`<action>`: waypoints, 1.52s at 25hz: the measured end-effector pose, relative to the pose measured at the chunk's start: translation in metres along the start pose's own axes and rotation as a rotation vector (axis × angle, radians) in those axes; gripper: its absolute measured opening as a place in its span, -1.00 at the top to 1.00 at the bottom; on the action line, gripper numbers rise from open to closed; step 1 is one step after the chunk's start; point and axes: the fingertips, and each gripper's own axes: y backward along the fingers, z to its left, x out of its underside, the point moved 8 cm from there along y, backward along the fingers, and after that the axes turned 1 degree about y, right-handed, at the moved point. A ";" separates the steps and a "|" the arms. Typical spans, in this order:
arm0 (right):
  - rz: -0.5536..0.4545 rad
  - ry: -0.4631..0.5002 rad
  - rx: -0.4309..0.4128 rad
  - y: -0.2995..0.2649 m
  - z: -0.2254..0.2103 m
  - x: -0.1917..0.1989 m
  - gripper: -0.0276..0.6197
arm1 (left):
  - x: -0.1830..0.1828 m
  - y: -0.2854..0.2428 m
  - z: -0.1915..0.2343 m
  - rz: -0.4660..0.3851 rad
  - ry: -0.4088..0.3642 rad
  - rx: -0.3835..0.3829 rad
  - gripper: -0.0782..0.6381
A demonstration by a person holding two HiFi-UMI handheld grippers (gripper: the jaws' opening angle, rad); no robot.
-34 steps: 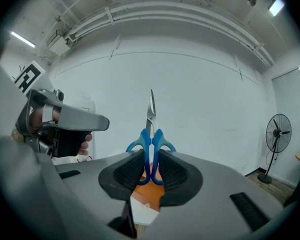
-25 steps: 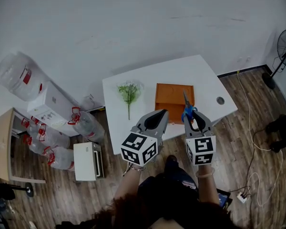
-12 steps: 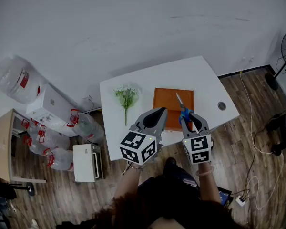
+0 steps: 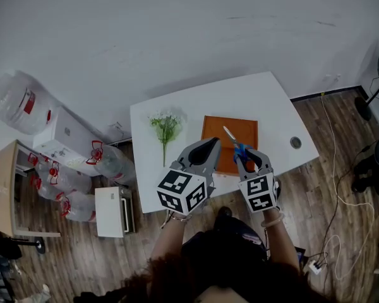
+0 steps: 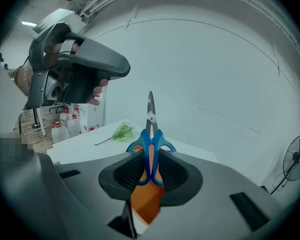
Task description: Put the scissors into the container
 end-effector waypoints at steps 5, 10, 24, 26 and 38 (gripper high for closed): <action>0.034 0.076 -0.036 -0.014 -0.003 0.005 0.67 | -0.001 -0.009 0.002 0.001 0.001 -0.007 0.73; 0.079 0.130 -0.079 -0.028 -0.003 0.017 0.67 | -0.001 -0.017 0.005 0.003 0.002 -0.018 0.73; 0.210 0.260 -0.198 -0.066 0.001 0.056 0.67 | 0.004 -0.032 0.010 0.020 0.005 -0.072 0.73; 0.234 0.282 -0.208 -0.072 0.002 0.061 0.67 | 0.004 -0.033 0.013 0.019 0.007 -0.081 0.73; 0.351 0.385 -0.309 -0.103 0.011 0.083 0.67 | 0.001 -0.038 0.029 0.009 0.019 -0.134 0.73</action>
